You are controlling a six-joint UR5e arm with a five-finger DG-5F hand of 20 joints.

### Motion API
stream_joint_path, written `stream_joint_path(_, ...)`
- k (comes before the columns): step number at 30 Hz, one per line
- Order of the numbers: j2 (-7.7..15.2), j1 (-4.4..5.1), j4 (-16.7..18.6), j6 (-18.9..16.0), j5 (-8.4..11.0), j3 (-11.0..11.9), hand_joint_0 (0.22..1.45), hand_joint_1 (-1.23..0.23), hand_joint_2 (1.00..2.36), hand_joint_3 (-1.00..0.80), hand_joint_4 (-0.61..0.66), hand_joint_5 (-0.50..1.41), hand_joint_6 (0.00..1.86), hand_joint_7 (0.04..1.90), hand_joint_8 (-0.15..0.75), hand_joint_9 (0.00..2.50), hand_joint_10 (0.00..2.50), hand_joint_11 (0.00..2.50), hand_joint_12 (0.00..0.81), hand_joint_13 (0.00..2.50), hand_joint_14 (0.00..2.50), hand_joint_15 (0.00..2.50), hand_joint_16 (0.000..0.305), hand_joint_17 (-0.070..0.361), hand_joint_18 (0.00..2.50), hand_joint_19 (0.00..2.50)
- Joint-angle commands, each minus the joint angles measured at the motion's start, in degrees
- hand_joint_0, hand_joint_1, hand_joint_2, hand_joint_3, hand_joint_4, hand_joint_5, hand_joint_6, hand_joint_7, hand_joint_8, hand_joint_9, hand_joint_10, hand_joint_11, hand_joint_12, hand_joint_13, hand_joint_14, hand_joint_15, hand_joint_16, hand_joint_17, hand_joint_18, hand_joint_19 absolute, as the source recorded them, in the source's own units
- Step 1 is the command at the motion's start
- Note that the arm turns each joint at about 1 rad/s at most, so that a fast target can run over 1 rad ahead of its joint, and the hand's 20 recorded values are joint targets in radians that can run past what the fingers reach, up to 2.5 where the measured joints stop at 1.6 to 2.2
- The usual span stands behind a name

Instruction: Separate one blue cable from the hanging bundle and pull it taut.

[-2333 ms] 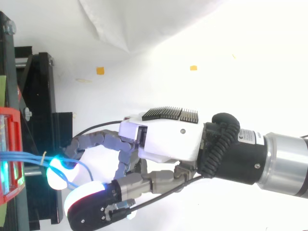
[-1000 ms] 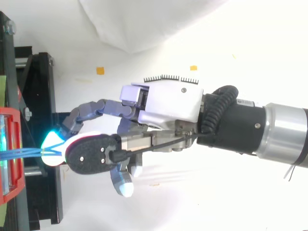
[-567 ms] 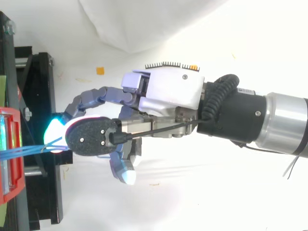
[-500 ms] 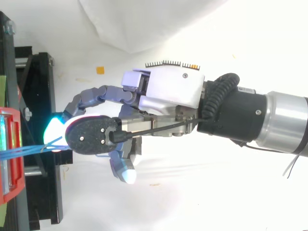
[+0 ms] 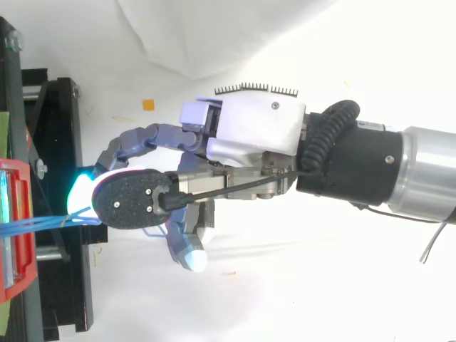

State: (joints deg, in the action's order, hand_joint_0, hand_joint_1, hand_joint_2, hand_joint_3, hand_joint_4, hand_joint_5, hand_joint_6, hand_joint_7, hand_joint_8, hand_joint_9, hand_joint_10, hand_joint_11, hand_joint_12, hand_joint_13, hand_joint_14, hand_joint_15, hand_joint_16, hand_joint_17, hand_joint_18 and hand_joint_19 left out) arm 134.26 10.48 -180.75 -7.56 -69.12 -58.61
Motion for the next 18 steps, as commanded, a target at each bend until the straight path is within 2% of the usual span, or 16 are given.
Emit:
stream_joint_path(1,-0.49,-0.02,-0.48,0.18,-0.13,0.16,0.37,-0.38,1.0,-0.5,0.25,-0.16,0.5,0.74,0.335,1.59,0.03,0.81,0.421,1.37,0.03,0.77,0.098,0.221,1.33,0.52)
stream_joint_path(7,-0.76,0.33,-0.57,0.71,-0.13,0.16,0.37,-0.39,1.0,-0.5,0.25,-0.16,0.5,0.74,0.34,1.59,0.03,0.81,0.427,1.37,0.03,0.79,0.099,0.223,1.32,0.51)
stream_joint_path(18,-0.67,0.33,0.49,1.23,0.22,0.07,0.36,-0.4,1.0,-0.5,0.25,-0.16,0.5,0.74,0.337,1.58,0.03,0.8,0.422,1.36,0.03,0.77,0.099,0.222,1.32,0.51)
